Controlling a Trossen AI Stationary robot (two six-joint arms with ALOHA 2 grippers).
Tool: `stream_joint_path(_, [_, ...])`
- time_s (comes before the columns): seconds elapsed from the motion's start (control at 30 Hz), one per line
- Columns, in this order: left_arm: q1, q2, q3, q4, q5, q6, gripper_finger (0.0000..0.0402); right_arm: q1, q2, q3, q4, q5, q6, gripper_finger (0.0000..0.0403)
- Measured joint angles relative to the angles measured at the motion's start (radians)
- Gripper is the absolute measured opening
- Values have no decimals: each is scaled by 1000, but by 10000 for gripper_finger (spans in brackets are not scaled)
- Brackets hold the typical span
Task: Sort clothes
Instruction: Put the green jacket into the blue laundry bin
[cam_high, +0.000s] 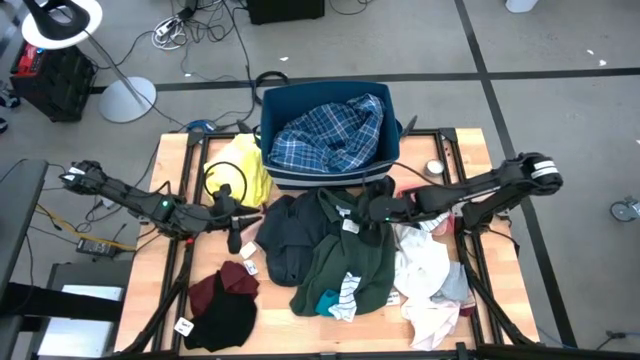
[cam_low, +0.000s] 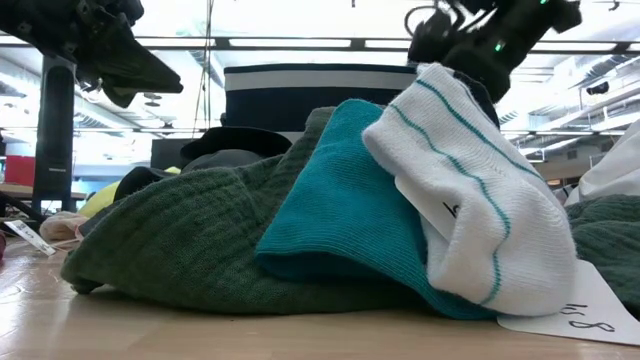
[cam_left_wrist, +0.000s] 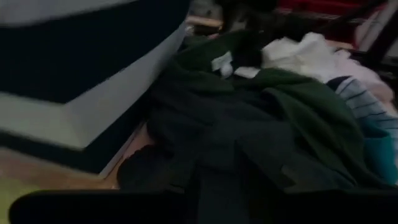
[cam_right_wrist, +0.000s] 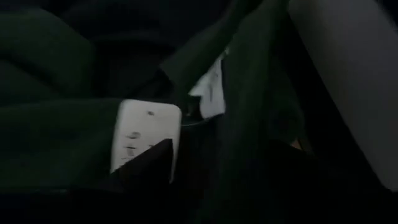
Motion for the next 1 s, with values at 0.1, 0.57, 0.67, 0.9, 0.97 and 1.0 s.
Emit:
stream_joint_path(0.1, [0, 0, -50, 106, 32, 73, 99, -20, 32, 0, 7, -10, 0, 185])
stream_joint_path(0.57, [0, -1, -107, 177, 129, 148, 99, 16, -18, 167, -94, 23, -66, 6])
stream_joint_path(0.67, [0, -1, -107, 174, 138, 152, 99, 32, -6, 284, -190, 78, -110, 4])
stream_joint_path(0.9, [0, -1, -107, 176, 137, 199, 99, 41, 3, 550, -329, 151, -151, 3])
stream_joint_path(0.97, [0, -1, -107, 176, 137, 202, 99, 44, 3, 626, -346, 171, -177, 2])
stream_joint_path(1.0, [0, -1, -107, 176, 136, 202, 99, 45, 2, 659, -340, 178, -190, 2])
